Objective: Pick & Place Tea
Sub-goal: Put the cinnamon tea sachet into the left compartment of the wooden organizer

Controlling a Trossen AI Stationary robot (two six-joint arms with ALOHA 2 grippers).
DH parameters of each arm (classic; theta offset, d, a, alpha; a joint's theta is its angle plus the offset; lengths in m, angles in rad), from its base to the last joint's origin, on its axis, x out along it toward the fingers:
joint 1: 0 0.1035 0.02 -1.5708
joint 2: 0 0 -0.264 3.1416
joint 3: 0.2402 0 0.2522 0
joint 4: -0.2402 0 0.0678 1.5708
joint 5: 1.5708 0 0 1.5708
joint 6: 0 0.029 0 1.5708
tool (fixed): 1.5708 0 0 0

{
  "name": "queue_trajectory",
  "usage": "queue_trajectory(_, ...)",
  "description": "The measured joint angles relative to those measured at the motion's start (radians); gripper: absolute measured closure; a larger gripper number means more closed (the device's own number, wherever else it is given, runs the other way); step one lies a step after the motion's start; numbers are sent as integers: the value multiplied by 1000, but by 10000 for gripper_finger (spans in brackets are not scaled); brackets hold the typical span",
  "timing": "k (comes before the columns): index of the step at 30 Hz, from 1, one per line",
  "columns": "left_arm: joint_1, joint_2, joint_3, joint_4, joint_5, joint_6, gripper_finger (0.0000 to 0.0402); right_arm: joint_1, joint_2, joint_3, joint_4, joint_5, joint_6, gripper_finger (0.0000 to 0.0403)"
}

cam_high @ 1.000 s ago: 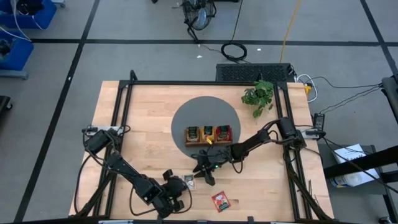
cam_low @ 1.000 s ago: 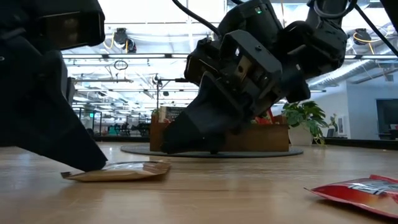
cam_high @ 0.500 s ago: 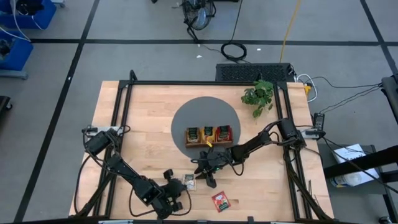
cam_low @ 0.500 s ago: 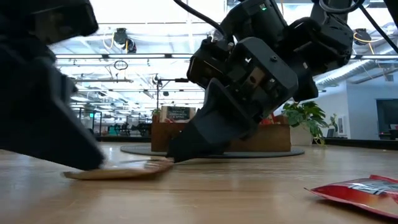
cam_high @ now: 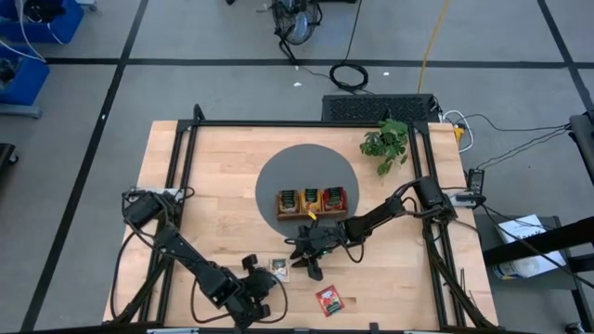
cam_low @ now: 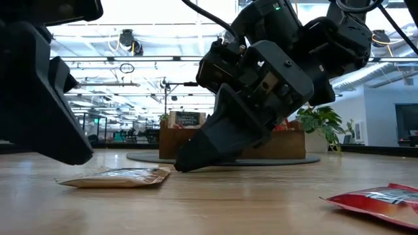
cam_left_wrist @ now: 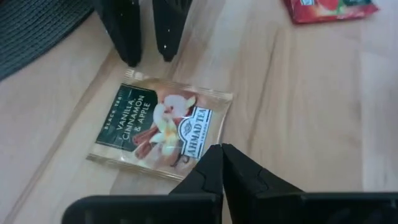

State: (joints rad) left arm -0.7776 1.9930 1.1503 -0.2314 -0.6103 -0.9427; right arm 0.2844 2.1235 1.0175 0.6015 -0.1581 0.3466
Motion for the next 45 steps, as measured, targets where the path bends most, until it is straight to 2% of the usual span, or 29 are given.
queue_trajectory(13, 9, -1, -35, 0, 9, -85, 397, 21, 1, 0, -3, -54, 0, 289)
queue_trajectory(18, 25, 29, -36, 14, -4, -87, 394, 25, 1, 0, 0, -52, 1, 289)
queue_trajectory(23, 41, 69, -33, 51, -8, -84, 393, 27, 2, 0, 1, -2, 2, 289)
queue_trajectory(37, 38, 76, -34, 51, 7, -58, 397, 26, 3, -2, 74, -4, -2, 290)
queue_trajectory(41, 38, 77, -35, 58, -4, -53, 387, 31, 4, -2, 69, -9, -57, 320)
queue_trajectory(45, 36, 79, -35, 94, -23, 13, 363, 33, 5, -3, 76, -4, -105, 380)
